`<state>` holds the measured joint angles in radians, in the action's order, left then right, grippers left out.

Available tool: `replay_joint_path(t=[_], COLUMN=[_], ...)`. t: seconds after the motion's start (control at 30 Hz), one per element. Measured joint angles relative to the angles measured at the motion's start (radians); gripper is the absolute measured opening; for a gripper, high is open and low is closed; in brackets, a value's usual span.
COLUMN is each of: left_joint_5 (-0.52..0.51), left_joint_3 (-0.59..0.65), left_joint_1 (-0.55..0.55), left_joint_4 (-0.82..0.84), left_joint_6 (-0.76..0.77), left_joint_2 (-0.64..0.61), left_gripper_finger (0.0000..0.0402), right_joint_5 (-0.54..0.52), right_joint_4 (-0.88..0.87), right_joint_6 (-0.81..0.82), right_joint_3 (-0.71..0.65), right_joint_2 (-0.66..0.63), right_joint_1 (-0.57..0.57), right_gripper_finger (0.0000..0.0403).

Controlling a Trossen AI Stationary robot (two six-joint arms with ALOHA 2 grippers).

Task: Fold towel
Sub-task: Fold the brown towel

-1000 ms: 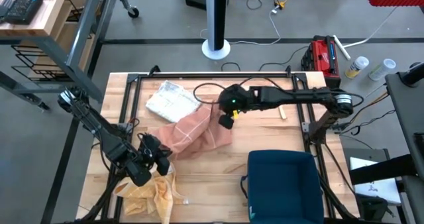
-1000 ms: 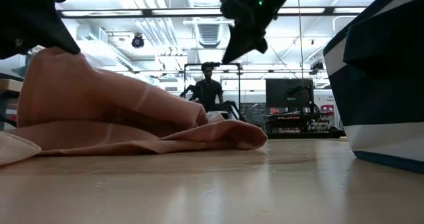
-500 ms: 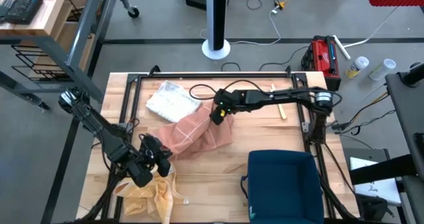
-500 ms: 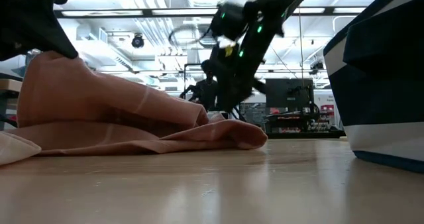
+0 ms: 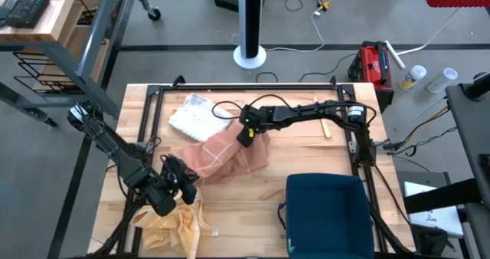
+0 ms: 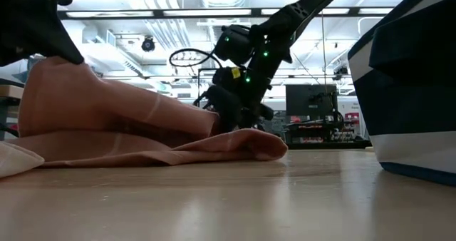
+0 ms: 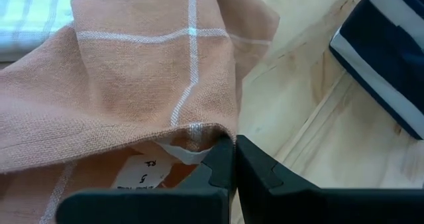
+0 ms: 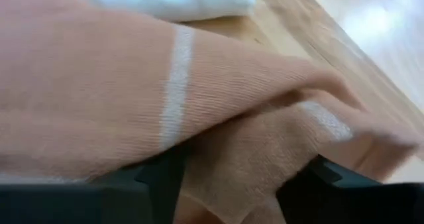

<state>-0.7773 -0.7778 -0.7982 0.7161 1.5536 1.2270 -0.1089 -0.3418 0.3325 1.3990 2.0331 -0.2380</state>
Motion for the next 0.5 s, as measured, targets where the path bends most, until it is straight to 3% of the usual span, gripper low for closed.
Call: replay_joint_path(t=[0.23, 0.37, 0.5], left_joint_5=[-0.013, -0.105, -0.129], left_joint_3=[0.003, -0.014, -0.075], left_joint_1=[0.000, -0.006, -0.007], left_joint_4=[-0.002, 0.003, 0.066], left_joint_6=[0.003, 0.028, -0.027], left_joint_2=[0.000, -0.021, -0.060], left_gripper_finger=[0.0000, 0.0000, 0.0000], right_joint_5=[-0.010, -0.087, -0.124], right_joint_4=[0.022, -0.046, -0.133], right_joint_6=[-0.108, -0.145, -0.176], right_joint_3=[-0.001, -0.003, -0.003], right_joint_2=[-0.056, -0.157, -0.305], right_joint_1=[0.049, 0.093, 0.130], right_gripper_finger=[0.0016, 0.0005, 0.0002])
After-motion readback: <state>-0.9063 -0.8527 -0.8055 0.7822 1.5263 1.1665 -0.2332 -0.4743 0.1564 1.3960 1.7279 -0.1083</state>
